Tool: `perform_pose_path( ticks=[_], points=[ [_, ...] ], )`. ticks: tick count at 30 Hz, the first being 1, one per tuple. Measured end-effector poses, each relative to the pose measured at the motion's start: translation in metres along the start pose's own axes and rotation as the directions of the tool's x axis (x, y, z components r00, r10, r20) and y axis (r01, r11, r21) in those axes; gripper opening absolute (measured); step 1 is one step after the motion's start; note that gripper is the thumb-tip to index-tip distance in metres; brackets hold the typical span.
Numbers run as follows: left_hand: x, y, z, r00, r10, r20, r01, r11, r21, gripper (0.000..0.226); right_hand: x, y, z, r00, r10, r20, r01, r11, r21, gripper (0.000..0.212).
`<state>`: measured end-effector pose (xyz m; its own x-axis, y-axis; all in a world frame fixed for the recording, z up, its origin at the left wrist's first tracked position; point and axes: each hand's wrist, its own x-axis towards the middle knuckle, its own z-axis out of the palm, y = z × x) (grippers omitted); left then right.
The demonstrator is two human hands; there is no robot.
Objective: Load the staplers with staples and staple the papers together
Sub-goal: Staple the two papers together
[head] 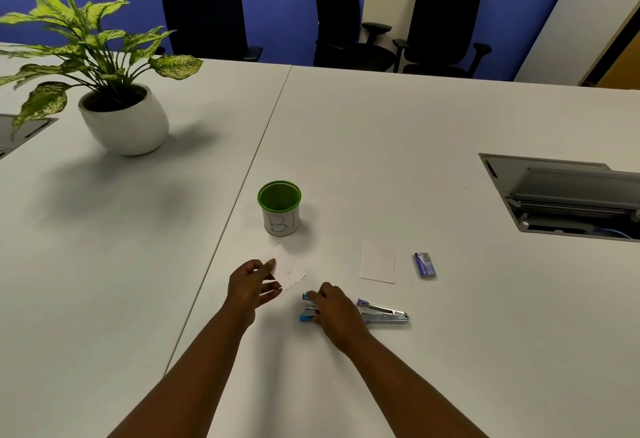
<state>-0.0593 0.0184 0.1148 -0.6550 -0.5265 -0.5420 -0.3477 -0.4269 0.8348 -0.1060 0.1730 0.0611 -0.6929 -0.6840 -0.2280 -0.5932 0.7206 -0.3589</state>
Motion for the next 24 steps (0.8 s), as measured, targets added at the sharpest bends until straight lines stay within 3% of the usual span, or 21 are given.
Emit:
perform_pose_path(
  ticks=[10, 13, 16, 18, 20, 22, 24],
  points=[
    [0.004, -0.003, 0.001, 1.000, -0.009, 0.017, 0.009, 1.000, 0.012, 0.025, 0.005, 0.005, 0.011, 1.000, 0.008, 0.013, -0.008, 1.000, 0.000, 0.055],
    [0.002, -0.003, 0.002, 1.000, -0.003, 0.020, 0.003, 1.000, 0.021, 0.025, 0.003, 0.005, 0.006, 0.997, 0.061, -0.045, -0.052, 0.981, 0.188, 0.061],
    [0.000, -0.002, 0.003, 1.000, 0.001, 0.016, -0.001, 1.000, 0.028, 0.023, 0.001, -0.002, -0.008, 0.931, 0.298, -0.209, -0.113, 0.783, 0.611, 0.041],
    [-0.003, -0.002, 0.005, 1.000, 0.011, 0.027, -0.012, 0.999, 0.044, 0.022, -0.002, -0.010, -0.023, 0.884, 0.450, -0.130, -0.149, 0.533, 0.833, 0.026],
    [-0.007, -0.001, 0.008, 0.999, 0.026, 0.047, -0.029, 0.998, 0.061, 0.019, -0.003, -0.017, -0.035, 0.887, 0.462, 0.003, -0.167, 0.315, 0.934, 0.025],
    [-0.012, 0.001, 0.013, 0.996, 0.049, 0.074, -0.054, 0.997, 0.063, 0.015, -0.008, -0.022, -0.044, 0.884, 0.467, 0.008, -0.138, 0.245, 0.960, 0.026],
    [-0.019, 0.005, 0.018, 0.992, 0.066, 0.110, -0.072, 0.996, 0.057, 0.010, -0.012, -0.025, -0.049, 0.854, 0.513, -0.083, -0.061, 0.258, 0.964, 0.022]
  ],
)
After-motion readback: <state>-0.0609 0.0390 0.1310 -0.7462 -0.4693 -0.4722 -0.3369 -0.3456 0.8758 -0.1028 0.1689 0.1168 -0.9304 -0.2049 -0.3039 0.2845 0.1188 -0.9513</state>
